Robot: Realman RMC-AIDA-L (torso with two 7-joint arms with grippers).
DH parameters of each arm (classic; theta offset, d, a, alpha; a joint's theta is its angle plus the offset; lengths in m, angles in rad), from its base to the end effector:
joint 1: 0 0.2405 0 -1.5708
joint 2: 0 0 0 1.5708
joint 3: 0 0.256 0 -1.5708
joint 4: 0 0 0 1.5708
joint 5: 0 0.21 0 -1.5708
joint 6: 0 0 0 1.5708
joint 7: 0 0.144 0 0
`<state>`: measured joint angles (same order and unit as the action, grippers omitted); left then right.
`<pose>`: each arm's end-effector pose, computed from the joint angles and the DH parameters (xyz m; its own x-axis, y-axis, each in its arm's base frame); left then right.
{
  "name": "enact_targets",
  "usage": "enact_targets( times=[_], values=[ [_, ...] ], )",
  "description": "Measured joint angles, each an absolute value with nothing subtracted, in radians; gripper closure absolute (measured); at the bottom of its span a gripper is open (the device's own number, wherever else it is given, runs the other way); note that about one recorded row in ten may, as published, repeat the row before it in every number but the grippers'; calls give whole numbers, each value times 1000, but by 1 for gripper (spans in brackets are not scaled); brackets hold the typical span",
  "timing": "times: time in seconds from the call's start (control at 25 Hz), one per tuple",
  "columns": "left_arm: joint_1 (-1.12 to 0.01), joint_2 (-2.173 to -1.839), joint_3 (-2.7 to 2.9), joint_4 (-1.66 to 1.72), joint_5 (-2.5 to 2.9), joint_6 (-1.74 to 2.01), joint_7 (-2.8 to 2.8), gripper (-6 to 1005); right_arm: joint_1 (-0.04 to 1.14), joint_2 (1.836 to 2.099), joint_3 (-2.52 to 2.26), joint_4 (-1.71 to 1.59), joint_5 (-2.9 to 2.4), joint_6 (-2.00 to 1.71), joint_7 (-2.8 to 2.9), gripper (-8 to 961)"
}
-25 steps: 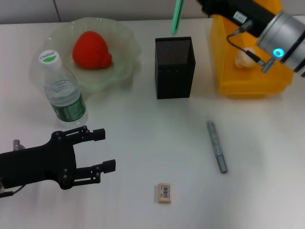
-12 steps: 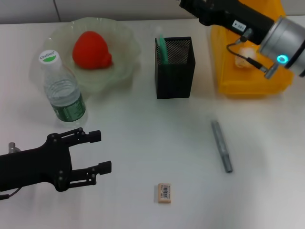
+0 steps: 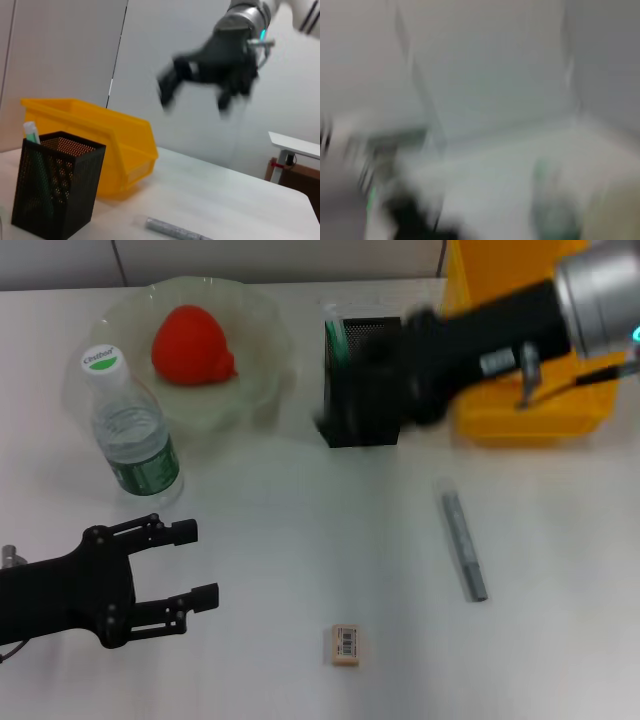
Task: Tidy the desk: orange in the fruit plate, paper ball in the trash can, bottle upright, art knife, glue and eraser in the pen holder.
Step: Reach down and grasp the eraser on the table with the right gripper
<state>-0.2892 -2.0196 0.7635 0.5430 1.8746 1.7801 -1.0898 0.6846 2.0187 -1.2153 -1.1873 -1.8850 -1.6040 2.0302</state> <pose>-0.3126 0.2354 0.0064 0.7573 0.2770 0.5914 0.3941 -0.9159 -0.0757 0.1053 0.3576 0.0173 0.9355 -0.2484 -0.2513 -0.2525 -0.9675 0.0163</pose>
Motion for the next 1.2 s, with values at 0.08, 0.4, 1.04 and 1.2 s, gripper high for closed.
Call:
enact_targets(
  times=[0.08, 0.4, 1.04, 1.2],
  values=[
    [-288, -2014, 768, 543, 1875, 1781, -1094, 198, 763, 2020, -1219, -1205, -2058, -1713, 2125, 261],
    [-285, -1987, 763, 543, 1875, 1783, -1124, 198, 911, 2089, -1468, -1220, -2405, -1820, 2406, 262],
    [-281, -1979, 759, 543, 1874, 1791, -1138, 198, 916, 2092, -1990, -1207, -2291, -1555, 2638, 264],
    [-279, -1981, 759, 543, 1875, 1791, -1136, 198, 909, 2092, -2053, -1207, -2289, -1496, 2651, 264]
  ],
)
